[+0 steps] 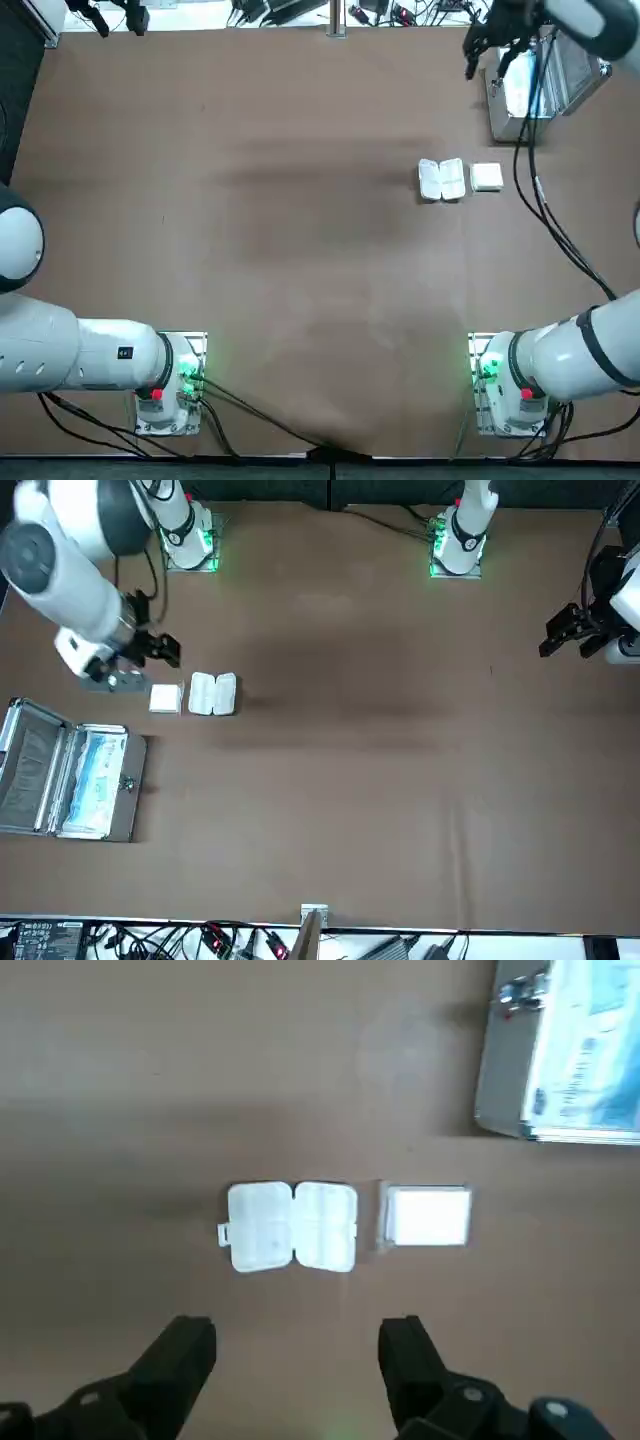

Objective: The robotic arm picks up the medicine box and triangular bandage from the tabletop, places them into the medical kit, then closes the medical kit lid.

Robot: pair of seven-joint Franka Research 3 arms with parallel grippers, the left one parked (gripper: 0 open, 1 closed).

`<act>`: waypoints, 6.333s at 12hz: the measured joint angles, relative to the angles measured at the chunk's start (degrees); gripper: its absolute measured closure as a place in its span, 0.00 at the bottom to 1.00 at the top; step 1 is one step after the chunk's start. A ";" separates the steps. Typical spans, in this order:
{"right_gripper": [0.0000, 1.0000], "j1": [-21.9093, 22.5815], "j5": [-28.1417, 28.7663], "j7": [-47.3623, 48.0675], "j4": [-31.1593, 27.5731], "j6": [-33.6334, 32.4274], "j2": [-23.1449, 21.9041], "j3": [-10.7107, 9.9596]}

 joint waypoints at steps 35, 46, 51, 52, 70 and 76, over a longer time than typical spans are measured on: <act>0.98 19.09 -13.98 39.66 -1.90 11.97 28.52 -0.71; 0.98 15.58 -14.23 26.46 11.94 -3.49 20.49 -5.58; 0.98 6.61 -14.14 17.78 11.97 -1.36 20.46 -6.45; 0.98 5.31 -14.13 16.12 11.98 -0.32 20.56 -6.46; 0.98 -4.86 -32.38 3.00 11.91 12.13 27.84 -6.35; 0.98 -5.98 -32.86 6.08 11.68 12.13 29.58 -6.64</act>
